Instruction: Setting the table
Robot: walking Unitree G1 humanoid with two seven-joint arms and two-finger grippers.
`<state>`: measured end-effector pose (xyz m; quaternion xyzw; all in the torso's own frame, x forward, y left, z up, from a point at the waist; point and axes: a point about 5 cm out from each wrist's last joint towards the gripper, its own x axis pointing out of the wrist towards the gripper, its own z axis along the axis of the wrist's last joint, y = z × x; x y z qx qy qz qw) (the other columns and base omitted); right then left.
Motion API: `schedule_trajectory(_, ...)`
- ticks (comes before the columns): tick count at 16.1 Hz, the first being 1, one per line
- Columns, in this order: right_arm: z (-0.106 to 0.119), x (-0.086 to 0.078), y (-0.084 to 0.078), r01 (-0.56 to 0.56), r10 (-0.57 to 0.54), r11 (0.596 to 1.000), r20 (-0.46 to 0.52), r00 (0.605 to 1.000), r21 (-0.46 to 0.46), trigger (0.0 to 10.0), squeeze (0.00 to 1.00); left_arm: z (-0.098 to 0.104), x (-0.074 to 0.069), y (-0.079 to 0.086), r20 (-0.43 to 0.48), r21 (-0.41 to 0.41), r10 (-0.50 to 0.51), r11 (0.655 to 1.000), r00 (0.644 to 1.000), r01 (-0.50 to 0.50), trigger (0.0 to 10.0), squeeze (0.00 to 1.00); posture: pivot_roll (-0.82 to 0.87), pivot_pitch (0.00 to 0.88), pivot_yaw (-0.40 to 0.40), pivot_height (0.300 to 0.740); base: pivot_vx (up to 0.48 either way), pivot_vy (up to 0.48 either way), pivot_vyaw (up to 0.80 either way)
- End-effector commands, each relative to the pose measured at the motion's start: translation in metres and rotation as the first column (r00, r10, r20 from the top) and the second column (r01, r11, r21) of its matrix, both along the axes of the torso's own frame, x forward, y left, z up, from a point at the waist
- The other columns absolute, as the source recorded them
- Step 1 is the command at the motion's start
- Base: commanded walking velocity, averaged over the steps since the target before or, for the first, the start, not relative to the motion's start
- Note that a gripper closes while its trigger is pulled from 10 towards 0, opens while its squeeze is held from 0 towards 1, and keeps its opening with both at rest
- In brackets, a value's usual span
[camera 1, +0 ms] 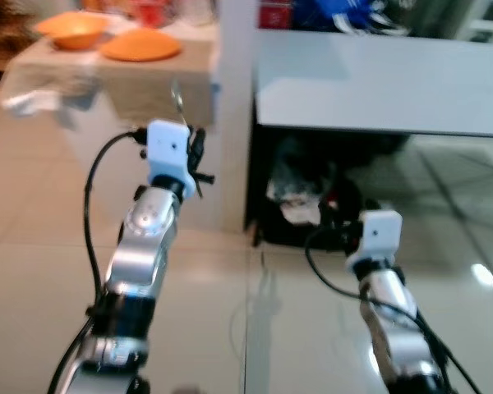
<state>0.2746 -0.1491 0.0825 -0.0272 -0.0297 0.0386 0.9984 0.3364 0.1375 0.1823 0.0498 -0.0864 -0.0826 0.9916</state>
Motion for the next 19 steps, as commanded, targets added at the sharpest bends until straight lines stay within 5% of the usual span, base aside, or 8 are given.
schedule_trajectory(1, 0.0053, 0.0019, -0.0053, 0.014, -0.013, 1.000, 0.022, 1.000, -0.015, 10.0, 0.00, 0.0032, 0.0012, -0.0027, 0.016, 0.006, -0.002, 1.000, 1.000, 0.002, 0.0, 0.00, 0.07, 0.000, -0.021, 0.740, 0.266, -0.398, 0.71)
schedule_trajectory(6, 0.0047, -0.0007, -0.0052, 0.030, -0.030, 1.000, 0.023, 0.999, -0.001, 10.0, 0.00, 0.0030, -0.0005, -0.0080, 0.035, 0.003, -0.043, 0.999, 0.998, 0.043, 0.0, 0.00, 0.06, 0.000, -0.014, 0.740, 0.054, -0.079, 0.00)
schedule_trajectory(19, 0.0054, -0.0018, -0.0076, 0.042, -0.041, 0.999, 0.027, 0.999, -0.010, 10.0, 0.00, 0.0023, -0.0018, -0.0108, 0.056, 0.026, -0.085, 0.996, 0.995, 0.083, 0.0, 0.00, 0.06, 0.000, -0.010, 0.740, 0.244, -0.387, -0.13)
